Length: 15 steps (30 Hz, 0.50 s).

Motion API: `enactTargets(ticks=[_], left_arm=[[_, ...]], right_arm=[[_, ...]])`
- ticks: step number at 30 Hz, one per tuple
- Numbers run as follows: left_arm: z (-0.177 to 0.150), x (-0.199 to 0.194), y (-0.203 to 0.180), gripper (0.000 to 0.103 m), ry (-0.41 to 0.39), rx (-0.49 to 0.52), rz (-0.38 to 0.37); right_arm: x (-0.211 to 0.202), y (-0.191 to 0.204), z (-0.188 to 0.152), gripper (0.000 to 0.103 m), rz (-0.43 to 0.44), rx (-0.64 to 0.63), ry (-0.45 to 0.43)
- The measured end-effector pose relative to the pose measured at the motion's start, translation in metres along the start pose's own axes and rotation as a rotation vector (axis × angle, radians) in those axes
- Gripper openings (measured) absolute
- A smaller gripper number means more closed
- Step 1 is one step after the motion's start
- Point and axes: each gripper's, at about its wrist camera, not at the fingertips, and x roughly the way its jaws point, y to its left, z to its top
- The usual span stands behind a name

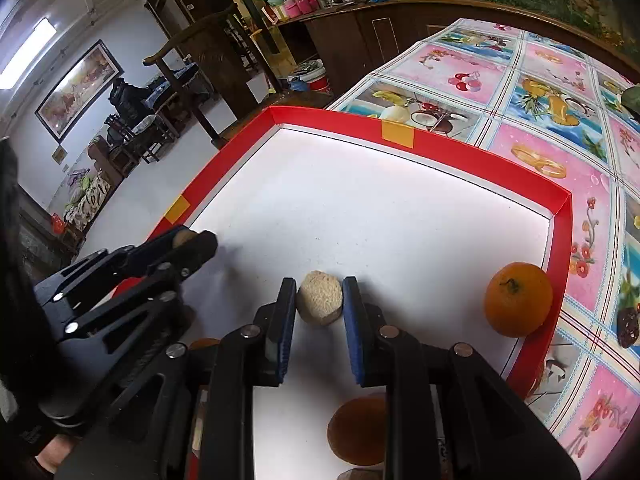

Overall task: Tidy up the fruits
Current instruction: 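Carry the cake and brown ball over the tray and open both grippers, then move both grippers back from the tray to the fruit pile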

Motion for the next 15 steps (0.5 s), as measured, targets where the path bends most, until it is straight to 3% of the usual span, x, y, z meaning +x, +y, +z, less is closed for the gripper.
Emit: enactTargets(ticks=[2,4,6,9,15], left_arm=[[-0.001,0.006,-0.001,0.025,0.03,0.0,0.004],[-0.003,0.008,-0.002,0.045,0.047,0.001,0.007],[-0.005,0.006,-0.001,0.056,0.046,0.005,0.016],[-0.007,0.0,0.005,0.062,0.045,-0.023,0.02],[-0.006,-0.024,0.003,0.072,-0.011,-0.049,0.011]], right_arm=[[0.0,0.0,0.0,0.026,0.004,0.0,0.001],[0.0,-0.001,0.0,0.026,0.01,0.001,0.003],[0.001,-0.002,0.001,0.03,0.009,0.003,0.003],[-0.004,-0.006,0.002,0.043,0.007,0.019,-0.012],[-0.036,-0.01,0.006,0.053,0.035,0.029,-0.125]])
